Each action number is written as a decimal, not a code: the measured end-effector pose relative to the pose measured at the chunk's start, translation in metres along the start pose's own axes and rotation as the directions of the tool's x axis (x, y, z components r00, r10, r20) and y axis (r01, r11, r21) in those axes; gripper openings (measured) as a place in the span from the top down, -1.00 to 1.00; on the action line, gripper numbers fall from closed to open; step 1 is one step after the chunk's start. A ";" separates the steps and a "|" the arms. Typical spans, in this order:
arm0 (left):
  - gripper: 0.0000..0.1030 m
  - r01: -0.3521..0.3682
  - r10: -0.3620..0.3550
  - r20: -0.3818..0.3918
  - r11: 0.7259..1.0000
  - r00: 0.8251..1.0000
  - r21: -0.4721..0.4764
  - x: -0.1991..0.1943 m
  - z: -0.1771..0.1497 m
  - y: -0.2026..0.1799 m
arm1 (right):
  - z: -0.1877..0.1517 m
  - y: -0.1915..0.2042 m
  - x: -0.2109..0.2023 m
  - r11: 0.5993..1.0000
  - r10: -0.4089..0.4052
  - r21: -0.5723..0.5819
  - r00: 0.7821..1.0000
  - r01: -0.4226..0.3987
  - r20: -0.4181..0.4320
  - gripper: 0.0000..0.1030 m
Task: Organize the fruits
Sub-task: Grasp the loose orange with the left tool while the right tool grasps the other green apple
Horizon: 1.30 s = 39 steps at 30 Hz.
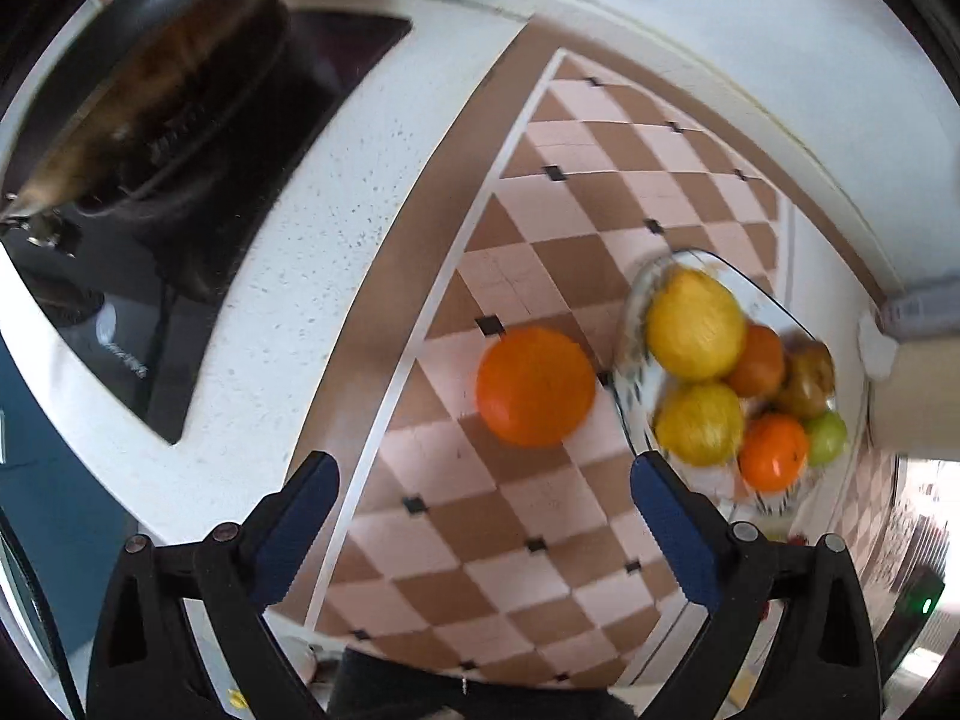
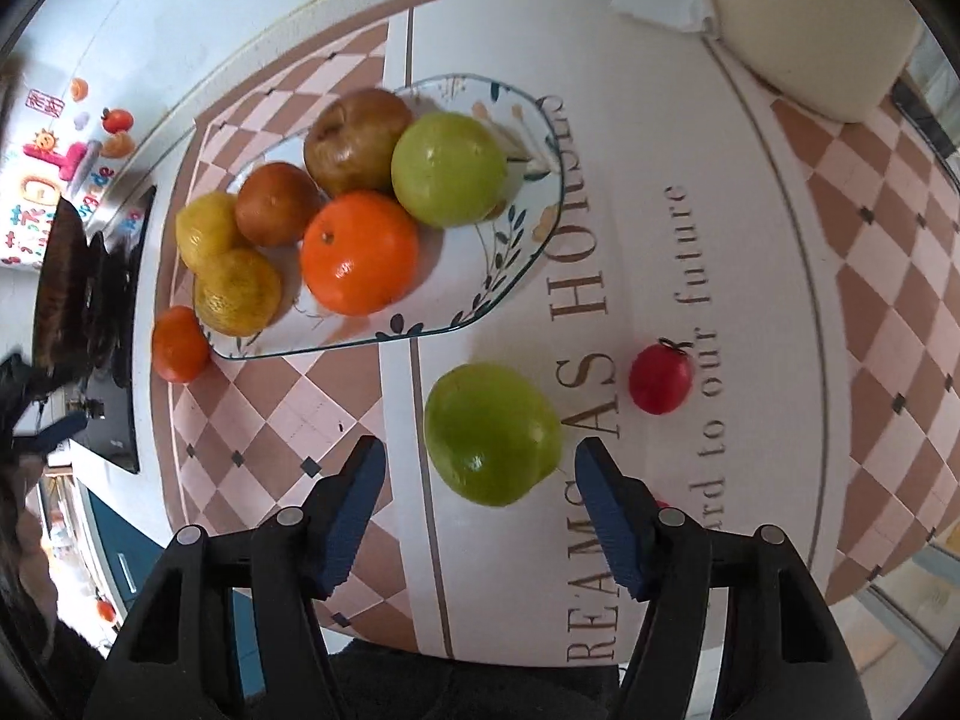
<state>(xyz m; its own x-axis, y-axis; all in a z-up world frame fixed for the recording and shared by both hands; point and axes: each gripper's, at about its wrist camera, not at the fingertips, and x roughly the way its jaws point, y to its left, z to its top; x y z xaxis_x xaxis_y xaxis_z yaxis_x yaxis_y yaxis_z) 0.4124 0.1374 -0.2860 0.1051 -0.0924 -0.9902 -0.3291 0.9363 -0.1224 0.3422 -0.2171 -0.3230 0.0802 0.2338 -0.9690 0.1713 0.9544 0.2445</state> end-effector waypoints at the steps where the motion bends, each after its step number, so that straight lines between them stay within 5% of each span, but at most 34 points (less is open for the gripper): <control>1: -0.93 0.006 -0.006 -0.021 1.000 1.000 0.001 0.009 0.007 -0.001 | 0.001 0.000 0.003 1.000 0.003 0.002 1.000 -0.003 -0.007 -0.35; 10: -0.89 0.019 -0.009 -0.132 0.997 0.991 0.072 0.068 0.031 -0.026 | 0.014 0.001 0.021 0.999 -0.032 -0.005 0.998 0.032 -0.054 -0.40; 13: -0.66 0.021 -0.009 -0.149 0.997 0.989 0.079 0.077 0.031 -0.030 | 0.017 -0.003 0.026 0.999 -0.050 -0.005 0.997 0.050 -0.065 -0.40; 15: -0.29 0.037 -0.024 -0.161 0.996 0.987 0.082 0.082 0.030 -0.033 | 0.018 -0.005 0.029 0.998 -0.058 -0.002 0.996 0.058 -0.072 -0.40; 21: -0.23 0.011 0.009 -0.142 0.990 0.990 0.139 0.079 0.022 -0.049 | 0.016 -0.012 0.043 0.999 -0.025 0.027 0.995 0.028 -0.094 -0.40; 26: -0.23 0.053 -0.030 -0.151 0.987 0.988 0.152 0.065 -0.013 -0.055 | 0.012 -0.005 0.039 0.999 -0.042 -0.029 0.998 0.041 -0.039 -0.20; 33: -0.22 0.120 -0.079 -0.207 0.973 0.975 0.196 0.059 -0.075 -0.074 | -0.005 0.014 0.045 0.994 -0.006 -0.107 0.997 -0.003 -0.083 -0.20; 39: -0.23 0.105 -0.052 -0.219 0.965 0.974 0.242 0.076 -0.098 -0.095 | -0.011 0.012 0.048 0.995 0.035 -0.087 0.995 -0.043 -0.092 -0.21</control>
<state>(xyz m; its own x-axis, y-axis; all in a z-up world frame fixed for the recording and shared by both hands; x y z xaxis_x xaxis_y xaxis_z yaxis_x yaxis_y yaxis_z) 0.3596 0.0080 -0.3562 -0.0861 -0.2125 -0.9734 -0.0797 0.9753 -0.2059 0.3374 -0.1927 -0.3667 -0.0046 0.2832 -0.9591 0.0821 0.9559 0.2818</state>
